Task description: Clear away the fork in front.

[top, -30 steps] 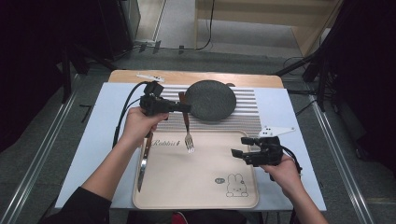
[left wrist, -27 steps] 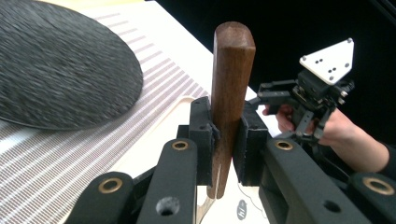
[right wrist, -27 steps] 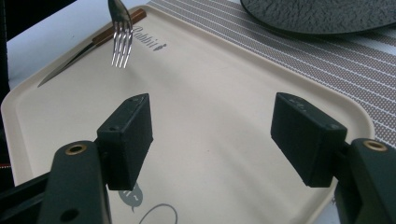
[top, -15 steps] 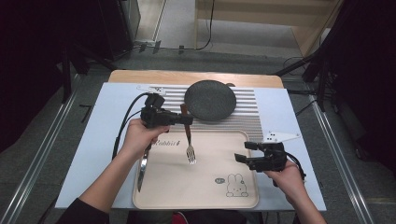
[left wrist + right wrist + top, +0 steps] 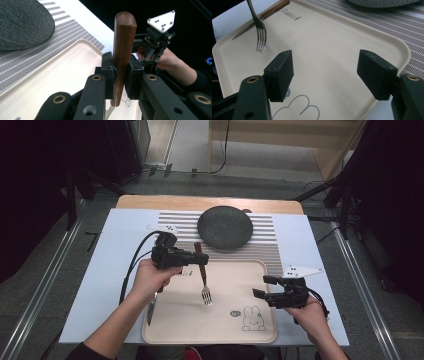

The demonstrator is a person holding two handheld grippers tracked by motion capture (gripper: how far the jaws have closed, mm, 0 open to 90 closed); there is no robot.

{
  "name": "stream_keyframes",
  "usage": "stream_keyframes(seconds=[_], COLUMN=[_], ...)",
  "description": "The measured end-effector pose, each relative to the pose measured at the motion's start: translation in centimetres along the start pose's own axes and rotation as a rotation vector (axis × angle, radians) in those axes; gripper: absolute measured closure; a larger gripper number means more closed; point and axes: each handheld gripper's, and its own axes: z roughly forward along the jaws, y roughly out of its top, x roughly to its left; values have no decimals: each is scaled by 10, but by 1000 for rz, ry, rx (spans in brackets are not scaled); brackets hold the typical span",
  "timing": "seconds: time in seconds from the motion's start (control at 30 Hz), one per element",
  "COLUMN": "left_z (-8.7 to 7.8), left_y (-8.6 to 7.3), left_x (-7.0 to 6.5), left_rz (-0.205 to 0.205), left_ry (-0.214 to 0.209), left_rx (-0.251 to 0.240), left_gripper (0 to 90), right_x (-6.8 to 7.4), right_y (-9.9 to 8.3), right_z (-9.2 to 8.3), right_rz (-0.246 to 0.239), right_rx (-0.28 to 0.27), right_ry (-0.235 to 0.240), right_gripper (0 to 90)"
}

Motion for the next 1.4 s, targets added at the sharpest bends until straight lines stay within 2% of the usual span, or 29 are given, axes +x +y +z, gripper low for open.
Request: stream_keyframes(seconds=[0.3,0.4,0.67,0.9,1.13,1.27,1.4], left_z=[9,9,8,10,13,16,19], left_y=[-15,-16,-21,-25,-29,-33,-36], left_x=[10,13,24,34,44,53,57], left_rz=[-27,-35,-2,36,64,53,75], left_ry=[32,34,140,204,222,191,192], left_rx=[32,25,30,56,66,69,87], left_gripper=[790,790,725,663,609,602,564], right_x=[-3,-3,-4,-4,-4,-4,-4], right_y=[0,-1,-1,-1,-1,-1,-1], right_z=[-1,-1,-1,0,0,0,1], right_rz=[1,5,3,-3,-3,-6,-8], right_rx=[-1,-2,3,10,7,7,15], right_ry=[-9,-9,-14,-14,-15,-15,-14], right_gripper=[284,284,284,284,284,284,284])
